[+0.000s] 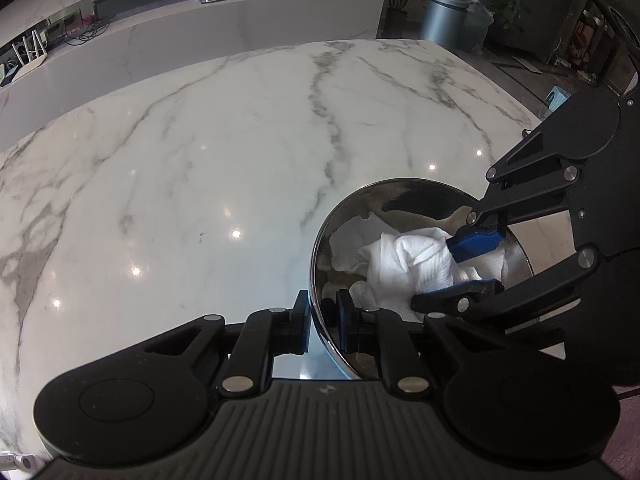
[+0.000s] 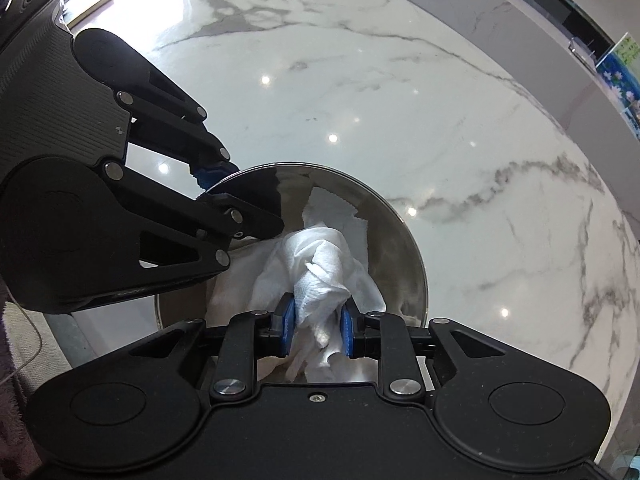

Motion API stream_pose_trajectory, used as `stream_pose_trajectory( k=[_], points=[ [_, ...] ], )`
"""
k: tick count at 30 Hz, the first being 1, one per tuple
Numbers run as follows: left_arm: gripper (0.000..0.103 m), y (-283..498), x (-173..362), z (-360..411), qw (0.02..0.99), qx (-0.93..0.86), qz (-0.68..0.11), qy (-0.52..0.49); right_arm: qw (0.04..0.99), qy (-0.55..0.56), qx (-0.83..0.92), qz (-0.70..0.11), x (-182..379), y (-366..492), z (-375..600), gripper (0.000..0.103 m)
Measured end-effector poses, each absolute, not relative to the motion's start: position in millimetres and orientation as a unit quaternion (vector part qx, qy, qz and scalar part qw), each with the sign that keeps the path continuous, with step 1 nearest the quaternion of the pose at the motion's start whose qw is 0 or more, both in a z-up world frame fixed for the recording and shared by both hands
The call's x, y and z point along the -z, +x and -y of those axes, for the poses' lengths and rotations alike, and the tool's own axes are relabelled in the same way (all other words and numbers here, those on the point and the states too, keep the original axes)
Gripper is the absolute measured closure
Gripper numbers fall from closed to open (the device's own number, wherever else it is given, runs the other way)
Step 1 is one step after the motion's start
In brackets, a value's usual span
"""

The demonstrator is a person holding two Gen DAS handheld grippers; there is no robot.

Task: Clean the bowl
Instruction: 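Circle the cloth along the bowl interior with the right gripper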

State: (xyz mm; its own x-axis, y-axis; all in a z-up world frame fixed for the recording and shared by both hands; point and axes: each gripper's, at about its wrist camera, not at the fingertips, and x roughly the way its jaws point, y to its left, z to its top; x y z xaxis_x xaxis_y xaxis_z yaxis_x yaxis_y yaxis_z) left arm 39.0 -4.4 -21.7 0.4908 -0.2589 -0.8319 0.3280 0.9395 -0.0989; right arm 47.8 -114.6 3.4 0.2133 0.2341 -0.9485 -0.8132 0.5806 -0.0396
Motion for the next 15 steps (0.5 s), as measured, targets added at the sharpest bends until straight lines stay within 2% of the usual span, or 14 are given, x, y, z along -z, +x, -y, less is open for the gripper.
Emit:
stream_pose_trajectory(
  k=[4, 15],
  points=[
    [0.091, 39.0, 21.9, 4.6, 0.863, 0.17, -0.475, 0.036, 0.72, -0.242, -0.382, -0.527, -7.0, 49.2, 117.0, 0.082],
    [0.091, 38.9, 22.2, 4.5, 0.862, 0.172, -0.475, 0.04, 0.717, -0.254, -0.386, -0.523, -3.4, 44.7, 112.5, 0.082]
  ],
)
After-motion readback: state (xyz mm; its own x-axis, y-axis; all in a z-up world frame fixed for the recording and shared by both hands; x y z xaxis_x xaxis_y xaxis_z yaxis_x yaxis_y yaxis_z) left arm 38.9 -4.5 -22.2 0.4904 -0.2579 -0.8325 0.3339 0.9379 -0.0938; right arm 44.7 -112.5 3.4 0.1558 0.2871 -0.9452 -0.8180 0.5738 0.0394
